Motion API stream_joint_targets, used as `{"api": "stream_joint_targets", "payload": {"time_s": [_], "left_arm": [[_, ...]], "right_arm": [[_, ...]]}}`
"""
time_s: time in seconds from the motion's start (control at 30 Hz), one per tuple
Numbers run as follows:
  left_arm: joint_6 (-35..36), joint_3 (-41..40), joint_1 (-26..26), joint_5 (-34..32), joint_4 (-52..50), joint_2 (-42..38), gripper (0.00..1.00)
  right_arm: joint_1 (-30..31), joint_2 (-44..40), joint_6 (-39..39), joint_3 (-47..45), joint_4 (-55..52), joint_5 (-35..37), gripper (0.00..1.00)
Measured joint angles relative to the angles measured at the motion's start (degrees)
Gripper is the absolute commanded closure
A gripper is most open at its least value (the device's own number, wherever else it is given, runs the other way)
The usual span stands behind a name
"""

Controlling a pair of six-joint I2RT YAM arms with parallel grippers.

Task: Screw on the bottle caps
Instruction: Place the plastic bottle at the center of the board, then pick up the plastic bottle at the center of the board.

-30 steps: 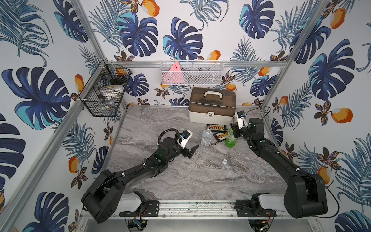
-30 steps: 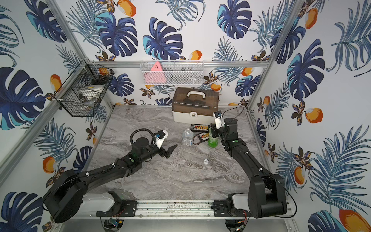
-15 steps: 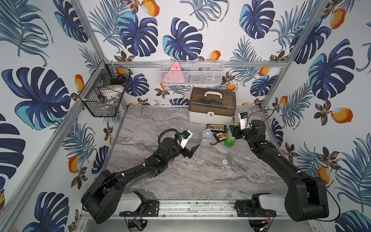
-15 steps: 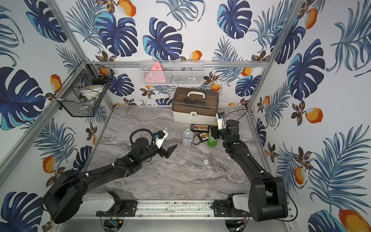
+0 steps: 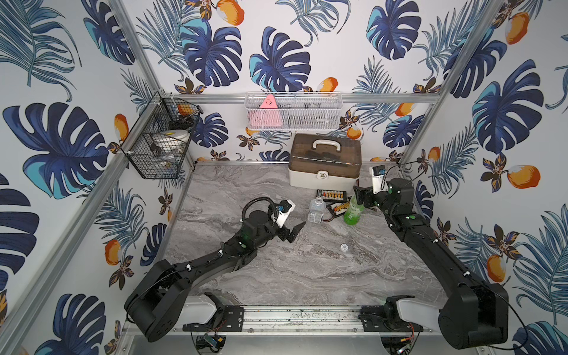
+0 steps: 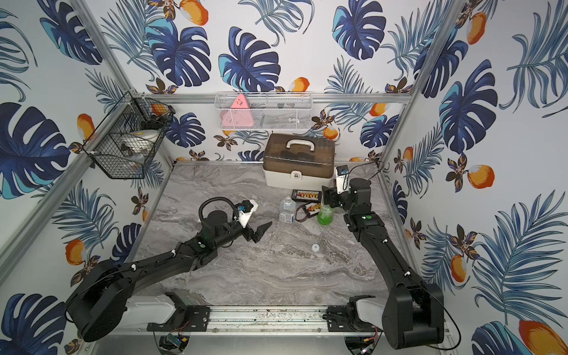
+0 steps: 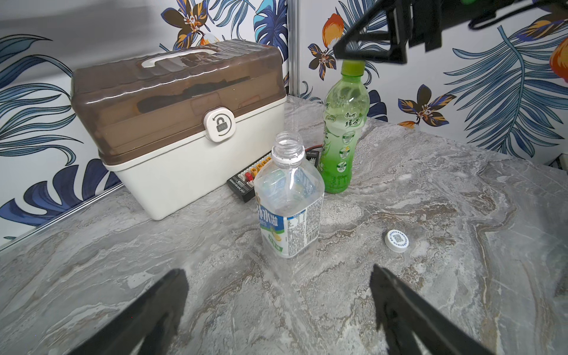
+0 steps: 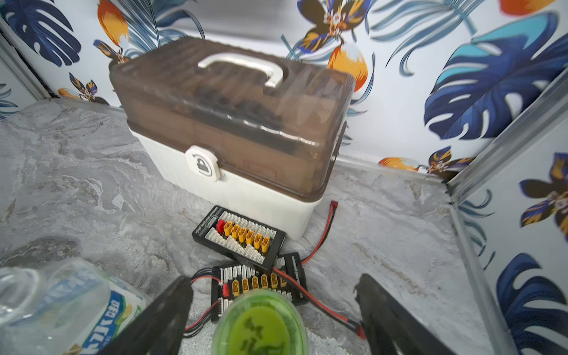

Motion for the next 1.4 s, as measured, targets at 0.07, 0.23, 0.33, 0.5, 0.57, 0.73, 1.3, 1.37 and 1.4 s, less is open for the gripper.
{"api": "stream_joint_targets", "payload": {"time_s": [0.07, 0.23, 0.33, 0.5, 0.57, 0.73, 1.3, 1.37, 1.4], "left_arm": [[0.00, 0.00, 0.02, 0.57, 0.48, 0.79, 0.01], [-0.46, -2.51, 1.11, 1.86, 5.95, 1.81, 0.01], [-1.60, -3.69, 3.08, 2.82, 8.92, 2.97, 0.01], [-2.69, -3.85, 5.29, 5.81, 12.44, 4.46, 0.01], [-3.28, -3.87, 5.60, 6.97, 13.27, 4.85, 0.01], [-3.67, -3.87, 5.92, 9.35, 14.47, 5.99, 0.01], [-3.67, -3.63, 7.45, 16.90, 16.87, 10.29, 0.03], [-3.65, -3.61, 7.58, 19.08, 18.16, 11.43, 0.05], [-3.63, -3.61, 7.61, 20.28, 18.91, 12.02, 0.06]], "right_arm": [[0.70, -1.33, -1.42, 4.13, -3.54, -0.31, 0.15], [7.43, -0.76, -2.67, 12.57, -12.90, -4.52, 0.18], [11.72, 1.14, -2.62, 14.21, -17.05, -7.34, 0.20], [16.50, 5.79, -2.64, 14.32, -20.41, -9.64, 0.24], [18.25, 8.41, -2.64, 14.84, -20.70, -9.55, 0.25], [20.98, 13.62, -2.62, 15.21, -19.12, -9.35, 0.32], [22.23, 20.26, -5.16, 13.31, -10.16, -7.80, 0.79], [22.14, 19.28, -6.34, 12.31, -9.94, -9.05, 0.82], [22.05, 18.73, -6.91, 11.91, -10.19, -9.73, 0.84]]}}
